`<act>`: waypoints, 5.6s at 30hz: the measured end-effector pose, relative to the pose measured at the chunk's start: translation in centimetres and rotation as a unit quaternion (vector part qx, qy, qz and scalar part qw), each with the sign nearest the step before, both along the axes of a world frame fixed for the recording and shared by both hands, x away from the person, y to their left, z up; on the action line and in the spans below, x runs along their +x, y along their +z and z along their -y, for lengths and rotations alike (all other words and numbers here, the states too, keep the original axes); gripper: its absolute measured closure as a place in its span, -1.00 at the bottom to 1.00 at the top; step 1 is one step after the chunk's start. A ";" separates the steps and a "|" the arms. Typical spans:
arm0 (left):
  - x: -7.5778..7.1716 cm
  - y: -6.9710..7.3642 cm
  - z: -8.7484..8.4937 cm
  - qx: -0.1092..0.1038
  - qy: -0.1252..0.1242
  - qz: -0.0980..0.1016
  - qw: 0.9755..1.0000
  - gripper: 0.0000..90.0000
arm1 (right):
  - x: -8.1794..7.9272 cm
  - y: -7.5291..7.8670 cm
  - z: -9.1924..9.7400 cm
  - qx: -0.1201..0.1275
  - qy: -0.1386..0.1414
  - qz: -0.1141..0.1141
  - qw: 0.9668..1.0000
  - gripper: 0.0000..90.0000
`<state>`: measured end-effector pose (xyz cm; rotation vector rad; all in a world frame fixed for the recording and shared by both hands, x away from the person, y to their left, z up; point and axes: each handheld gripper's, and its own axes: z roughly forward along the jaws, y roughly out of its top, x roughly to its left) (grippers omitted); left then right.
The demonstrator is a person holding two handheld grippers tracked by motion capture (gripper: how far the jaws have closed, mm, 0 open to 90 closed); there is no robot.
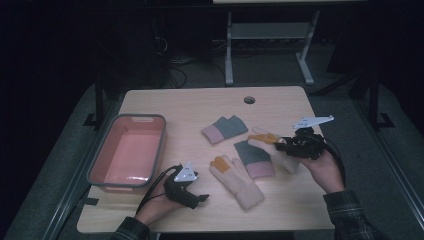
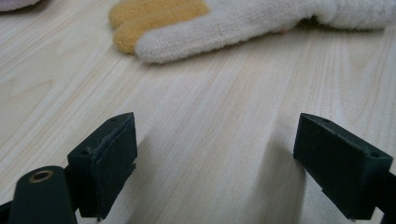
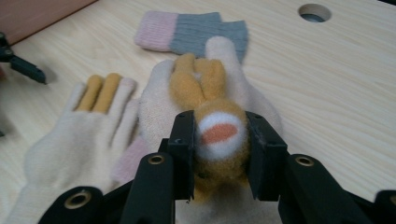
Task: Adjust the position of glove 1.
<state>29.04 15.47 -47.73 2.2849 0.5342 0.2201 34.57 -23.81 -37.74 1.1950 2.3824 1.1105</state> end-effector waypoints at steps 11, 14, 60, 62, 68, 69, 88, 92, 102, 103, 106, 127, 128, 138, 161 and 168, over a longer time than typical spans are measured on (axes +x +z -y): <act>0.0 0.0 0.0 -0.002 0.002 -0.001 1.000 -0.72 | -1.9 0.7 -3.6 -0.008 0.035 0.000 0.999 0.47; 0.0 0.0 0.0 -0.001 0.001 0.001 1.000 -0.71 | -2.3 0.6 -4.7 -0.011 0.048 -0.001 0.999 0.47; 0.1 0.0 0.1 0.001 -0.003 0.002 1.000 -0.71 | -5.9 -5.7 -4.8 -0.044 0.157 -0.058 0.985 0.25; 0.0 0.0 0.1 -0.001 -0.001 0.001 1.000 -0.71 | -5.9 -6.3 -5.5 -0.057 0.166 -0.063 0.983 0.28; 0.0 0.0 0.1 -0.002 -0.001 0.000 1.000 -0.71 | -5.6 -6.6 -5.7 -0.062 0.170 -0.076 0.981 0.76; 0.0 0.0 0.1 -0.003 -0.001 0.000 1.000 -0.71 | -5.6 -6.5 -5.7 -0.059 0.167 -0.074 0.981 0.78; 0.0 -0.1 0.1 -0.003 -0.001 0.001 1.000 -0.71 | -8.7 -3.4 -8.9 -0.032 0.205 -0.055 0.977 0.76; 0.1 0.0 0.1 -0.001 -0.002 0.001 1.000 -0.71 | -8.4 -4.5 -9.8 -0.041 0.210 -0.066 0.975 0.58; 0.1 0.0 0.1 0.000 -0.002 -0.001 1.000 -0.71 | -7.7 -3.3 -9.0 -0.016 0.190 -0.034 0.981 0.32; 0.0 0.0 0.1 -0.003 -0.001 -0.001 1.000 -0.71 | -7.4 -3.2 -8.7 -0.013 0.186 -0.028 0.982 0.35; 0.1 0.0 0.2 -0.002 -0.001 0.002 1.000 -0.71 | -6.1 -3.1 -7.8 -0.005 0.166 -0.023 0.986 0.46; 1.1 2.4 3.0 0.014 0.029 -0.022 0.999 0.86 | -3.4 -5.2 -7.6 -0.030 0.161 -0.058 0.985 0.90; 1.2 2.5 3.1 0.013 0.028 -0.024 0.999 0.87 | -3.5 -5.4 -7.6 -0.034 0.163 -0.064 0.984 0.92; 3.2 2.2 4.2 0.007 0.049 -0.037 0.998 0.89 | -3.8 -6.4 -8.0 -0.051 0.190 -0.084 0.977 0.97; 5.4 2.4 3.4 -0.002 0.067 -0.050 0.997 0.91 | -4.5 -7.4 -15.9 -0.030 0.280 -0.057 0.958 1.00; 6.1 2.7 3.1 -0.007 0.077 -0.053 0.996 0.90 | -4.6 -7.6 -18.9 -0.027 0.301 -0.036 0.953 0.99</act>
